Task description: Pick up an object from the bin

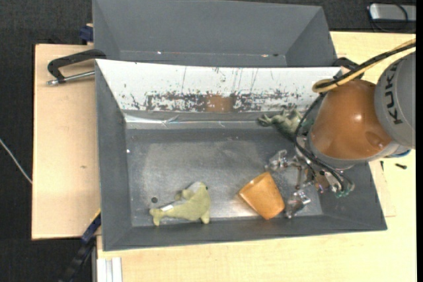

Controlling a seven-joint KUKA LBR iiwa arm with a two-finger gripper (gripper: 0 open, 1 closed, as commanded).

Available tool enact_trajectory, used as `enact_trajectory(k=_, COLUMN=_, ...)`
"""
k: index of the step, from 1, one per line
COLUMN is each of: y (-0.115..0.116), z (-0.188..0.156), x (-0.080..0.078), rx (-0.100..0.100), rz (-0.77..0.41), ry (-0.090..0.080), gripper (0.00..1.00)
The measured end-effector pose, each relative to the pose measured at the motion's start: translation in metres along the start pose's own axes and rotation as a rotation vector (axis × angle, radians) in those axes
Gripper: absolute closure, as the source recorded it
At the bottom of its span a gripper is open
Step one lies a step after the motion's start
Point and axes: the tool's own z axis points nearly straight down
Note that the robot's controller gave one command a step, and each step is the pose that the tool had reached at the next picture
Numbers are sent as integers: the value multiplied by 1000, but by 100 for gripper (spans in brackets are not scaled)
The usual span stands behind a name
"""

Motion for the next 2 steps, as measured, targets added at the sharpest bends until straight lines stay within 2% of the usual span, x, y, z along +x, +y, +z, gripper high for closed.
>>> enact_trajectory(k=1, y=61, z=-3, x=-29, rx=3, rz=133, ry=-5, gripper=0)
enact_trajectory(k=2, y=60, z=-4, x=-27, rx=2, rz=134, ry=2, gripper=100)
